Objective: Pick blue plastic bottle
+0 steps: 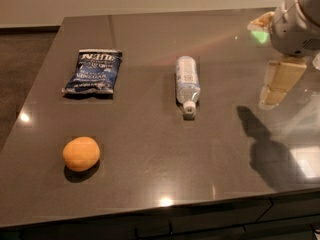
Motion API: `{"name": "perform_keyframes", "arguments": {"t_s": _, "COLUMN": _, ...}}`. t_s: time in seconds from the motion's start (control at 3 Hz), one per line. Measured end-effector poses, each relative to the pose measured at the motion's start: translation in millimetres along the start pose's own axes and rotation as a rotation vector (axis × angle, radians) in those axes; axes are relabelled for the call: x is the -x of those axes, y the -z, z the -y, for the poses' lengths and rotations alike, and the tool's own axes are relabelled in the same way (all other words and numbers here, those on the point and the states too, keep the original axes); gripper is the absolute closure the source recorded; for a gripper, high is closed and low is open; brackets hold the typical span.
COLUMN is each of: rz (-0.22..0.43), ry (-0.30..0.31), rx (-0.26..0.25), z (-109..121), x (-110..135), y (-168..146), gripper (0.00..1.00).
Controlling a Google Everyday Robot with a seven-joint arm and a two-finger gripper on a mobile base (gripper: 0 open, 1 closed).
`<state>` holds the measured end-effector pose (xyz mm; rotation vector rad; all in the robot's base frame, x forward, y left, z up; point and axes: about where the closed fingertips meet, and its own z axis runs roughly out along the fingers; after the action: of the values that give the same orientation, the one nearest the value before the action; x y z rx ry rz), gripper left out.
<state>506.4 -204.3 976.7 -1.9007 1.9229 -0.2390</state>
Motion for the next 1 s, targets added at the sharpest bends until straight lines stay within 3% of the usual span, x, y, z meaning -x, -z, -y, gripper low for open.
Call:
{"name": "perform_keyframes", "arguments": {"t_s": 0.33, "rz": 0.015, "ry": 0.149, "rx": -0.020, "z": 30, "x": 2, "y": -21, "gripper": 0.00}}
{"name": "perform_keyframes", "arguments": {"t_s": 1.0, "rz": 0.121, "ry": 0.499, "rx": 0.055, "z": 61, "x": 32, "y": -62, "gripper": 0.00}}
